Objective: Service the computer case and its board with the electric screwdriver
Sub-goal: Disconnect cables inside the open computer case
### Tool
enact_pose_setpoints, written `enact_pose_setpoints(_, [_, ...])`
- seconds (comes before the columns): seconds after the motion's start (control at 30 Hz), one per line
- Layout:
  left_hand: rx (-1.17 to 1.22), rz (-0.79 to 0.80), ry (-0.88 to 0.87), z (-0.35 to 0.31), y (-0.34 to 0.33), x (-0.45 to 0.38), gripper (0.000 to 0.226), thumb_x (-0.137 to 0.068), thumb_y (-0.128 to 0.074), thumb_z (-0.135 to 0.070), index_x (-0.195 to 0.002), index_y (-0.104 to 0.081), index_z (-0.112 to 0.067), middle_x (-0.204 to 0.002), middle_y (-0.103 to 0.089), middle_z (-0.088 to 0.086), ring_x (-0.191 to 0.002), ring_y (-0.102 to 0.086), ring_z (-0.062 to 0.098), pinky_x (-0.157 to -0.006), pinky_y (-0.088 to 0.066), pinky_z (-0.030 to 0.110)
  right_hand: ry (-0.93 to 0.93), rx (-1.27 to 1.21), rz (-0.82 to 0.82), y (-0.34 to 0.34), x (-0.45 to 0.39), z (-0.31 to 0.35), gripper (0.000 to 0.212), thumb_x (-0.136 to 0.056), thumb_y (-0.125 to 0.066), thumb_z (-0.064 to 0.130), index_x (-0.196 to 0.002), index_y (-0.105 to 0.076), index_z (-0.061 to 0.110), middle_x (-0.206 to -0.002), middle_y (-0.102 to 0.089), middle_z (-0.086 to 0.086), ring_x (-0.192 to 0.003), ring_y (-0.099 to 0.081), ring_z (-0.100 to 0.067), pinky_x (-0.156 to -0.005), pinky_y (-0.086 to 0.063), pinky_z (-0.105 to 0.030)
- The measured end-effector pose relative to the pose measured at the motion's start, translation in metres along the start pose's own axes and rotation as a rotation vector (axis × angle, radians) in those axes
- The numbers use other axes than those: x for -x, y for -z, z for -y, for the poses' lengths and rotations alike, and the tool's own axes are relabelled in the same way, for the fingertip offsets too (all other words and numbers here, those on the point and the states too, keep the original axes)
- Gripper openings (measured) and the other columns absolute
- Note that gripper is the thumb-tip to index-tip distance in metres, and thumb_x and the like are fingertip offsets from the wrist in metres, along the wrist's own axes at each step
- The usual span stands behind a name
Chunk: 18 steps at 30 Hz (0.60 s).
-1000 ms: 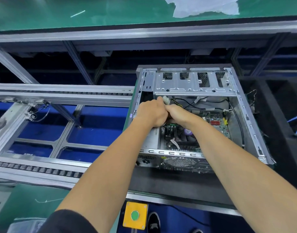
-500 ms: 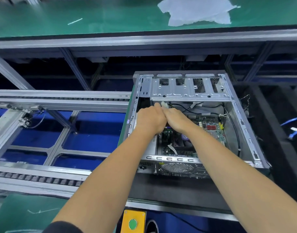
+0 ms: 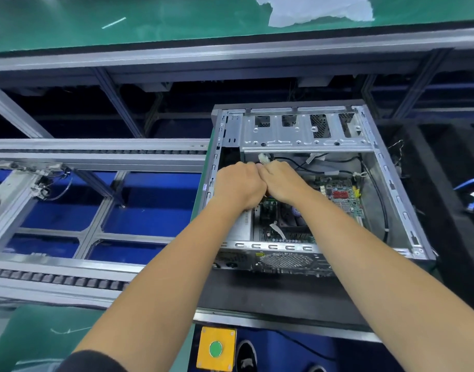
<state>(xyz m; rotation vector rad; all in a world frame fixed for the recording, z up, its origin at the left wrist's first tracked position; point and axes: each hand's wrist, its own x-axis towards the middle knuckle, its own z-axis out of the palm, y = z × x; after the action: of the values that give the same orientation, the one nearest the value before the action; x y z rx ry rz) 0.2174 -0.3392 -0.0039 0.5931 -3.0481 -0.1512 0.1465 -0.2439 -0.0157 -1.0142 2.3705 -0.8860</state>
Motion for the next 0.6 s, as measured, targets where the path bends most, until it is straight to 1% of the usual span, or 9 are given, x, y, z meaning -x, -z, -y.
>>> enact_pose_setpoints(0.07, [-0.045, 0.098, -0.031, 0.000, 0.006, -0.007, 0.013, -0.085, -0.038, -0.022, -0.075, -0.045, -0.017, -0.091, -0.062, 0.008, -0.072, -0.045, 0.025, -0.065, -0.034, 0.031, 0.005, 0.035, 0.002, 0.000, 0.000, 0.000, 0.040, -0.106, -0.031, 0.016, -0.067, -0.041, 0.011, -0.062, -0.043, -0.006, -0.071, -0.045, -0.030, -0.067, -0.035, -0.043])
enact_pose_setpoints(0.13, [-0.079, 0.222, -0.056, 0.000, 0.012, -0.012, 0.013, -0.084, -0.038, -0.026, -0.075, -0.042, -0.018, -0.088, -0.057, 0.003, -0.077, -0.046, 0.023, -0.069, -0.037, 0.031, 0.006, 0.035, -0.017, 0.000, 0.000, -0.002, 0.047, -0.106, -0.033, 0.020, -0.061, -0.039, 0.012, -0.064, -0.048, -0.012, -0.072, -0.047, -0.030, -0.070, -0.039, -0.044])
enact_pose_setpoints(0.2, [-0.087, 0.344, -0.064, -0.001, 0.016, -0.015, 0.018, -0.086, -0.035, -0.026, -0.075, -0.044, -0.016, -0.080, -0.053, -0.002, -0.078, -0.047, 0.021, -0.071, -0.037, 0.031, -0.012, 0.059, -0.008, -0.001, -0.001, -0.004, 0.052, -0.107, -0.035, 0.025, -0.057, -0.040, 0.011, -0.064, -0.050, -0.015, -0.069, -0.047, -0.030, -0.066, -0.040, -0.042])
enact_pose_setpoints(0.27, [-0.077, 0.413, -0.073, -0.002, 0.018, -0.017, 0.025, -0.088, -0.033, -0.024, -0.068, -0.045, -0.018, -0.071, -0.050, -0.003, -0.071, -0.050, 0.020, -0.069, -0.039, 0.031, -0.018, 0.104, 0.015, -0.002, -0.002, -0.006, 0.053, -0.107, -0.034, 0.029, -0.058, -0.037, 0.011, -0.061, -0.044, -0.010, -0.066, -0.044, -0.030, -0.063, -0.035, -0.037])
enact_pose_setpoints(0.37, [-0.107, 0.448, -0.110, -0.004, 0.019, -0.020, 0.027, -0.088, -0.033, -0.023, -0.064, -0.045, -0.018, -0.067, -0.049, -0.001, -0.061, -0.046, 0.015, -0.067, -0.041, 0.032, -0.010, 0.190, 0.008, -0.003, -0.002, -0.011, 0.049, -0.107, -0.035, 0.027, -0.060, -0.036, 0.012, -0.063, -0.041, -0.007, -0.068, -0.046, -0.031, -0.063, -0.031, -0.035])
enact_pose_setpoints(0.43, [-0.109, 0.420, -0.091, -0.004, 0.017, -0.020, 0.028, -0.088, -0.033, -0.024, -0.063, -0.044, -0.017, -0.066, -0.047, -0.002, -0.061, -0.046, 0.015, -0.067, -0.040, 0.032, -0.005, 0.202, -0.011, -0.003, -0.002, -0.012, 0.049, -0.107, -0.035, 0.027, -0.060, -0.038, 0.012, -0.065, -0.043, -0.008, -0.070, -0.047, -0.031, -0.063, -0.032, -0.035])
enact_pose_setpoints(0.47, [-0.098, 0.374, -0.074, -0.002, 0.015, -0.019, 0.027, -0.088, -0.033, -0.025, -0.065, -0.044, -0.015, -0.067, -0.047, -0.003, -0.064, -0.047, 0.017, -0.067, -0.039, 0.032, -0.007, 0.202, -0.030, -0.002, -0.003, -0.011, 0.049, -0.107, -0.035, 0.028, -0.061, -0.039, 0.011, -0.067, -0.046, -0.010, -0.072, -0.048, -0.031, -0.065, -0.033, -0.035])
enact_pose_setpoints(0.53, [-0.045, 0.216, -0.039, 0.001, 0.009, -0.012, 0.023, -0.087, -0.034, -0.026, -0.072, -0.047, -0.012, -0.075, -0.049, 0.000, -0.072, -0.047, 0.023, -0.069, -0.036, 0.032, -0.012, 0.186, -0.063, -0.001, -0.004, -0.007, 0.044, -0.106, -0.033, 0.027, -0.068, -0.045, 0.008, -0.078, -0.055, -0.017, -0.079, -0.049, -0.032, -0.067, -0.034, -0.036])
enact_pose_setpoints(0.6, [0.015, 0.051, -0.021, 0.004, 0.003, -0.002, 0.026, -0.089, -0.036, -0.026, -0.083, -0.057, -0.012, -0.085, -0.058, 0.007, -0.075, -0.050, 0.027, -0.067, -0.035, 0.033, -0.006, 0.164, -0.078, 0.001, -0.003, -0.003, 0.039, -0.105, -0.034, 0.022, -0.072, -0.050, 0.009, -0.085, -0.060, -0.020, -0.083, -0.050, -0.033, -0.071, -0.039, -0.041])
